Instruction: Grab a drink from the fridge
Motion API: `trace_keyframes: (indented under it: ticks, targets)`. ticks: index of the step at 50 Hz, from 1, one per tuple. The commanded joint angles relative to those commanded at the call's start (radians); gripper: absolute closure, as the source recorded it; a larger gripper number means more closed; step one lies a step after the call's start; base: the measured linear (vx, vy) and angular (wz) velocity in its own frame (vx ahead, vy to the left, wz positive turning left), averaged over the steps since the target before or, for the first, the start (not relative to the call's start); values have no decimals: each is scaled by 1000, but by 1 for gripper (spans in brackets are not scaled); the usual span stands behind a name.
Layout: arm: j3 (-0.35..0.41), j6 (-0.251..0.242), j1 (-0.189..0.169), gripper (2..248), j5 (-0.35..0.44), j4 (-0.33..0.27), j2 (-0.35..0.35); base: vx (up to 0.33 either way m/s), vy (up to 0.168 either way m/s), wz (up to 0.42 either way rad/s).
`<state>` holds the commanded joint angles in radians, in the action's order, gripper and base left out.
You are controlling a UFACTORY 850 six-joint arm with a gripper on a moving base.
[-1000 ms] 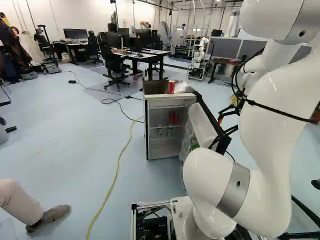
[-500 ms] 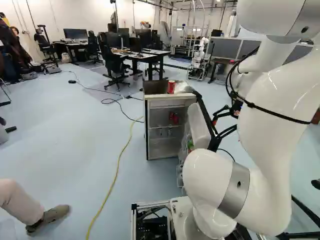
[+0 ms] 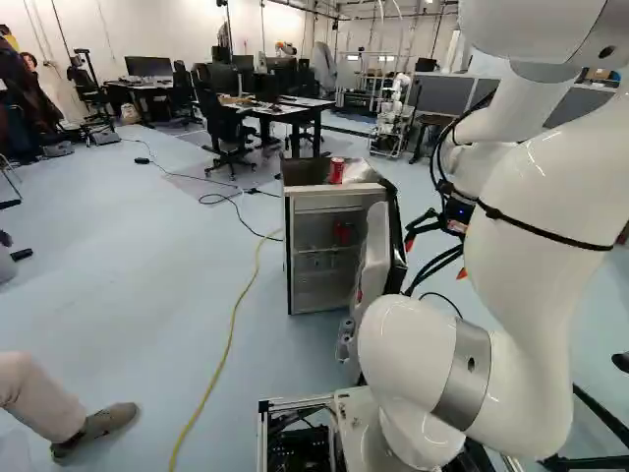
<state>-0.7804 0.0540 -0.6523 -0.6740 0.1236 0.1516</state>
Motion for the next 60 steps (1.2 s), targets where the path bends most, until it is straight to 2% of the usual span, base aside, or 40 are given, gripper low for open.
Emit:
trace_keyframes:
  ticks: [31, 60]
  targets:
    - [86, 0, 108, 3, 47, 0, -73, 0, 0, 0]
    - [157, 0, 229, 3, 93, 0, -136, 0, 0, 0]
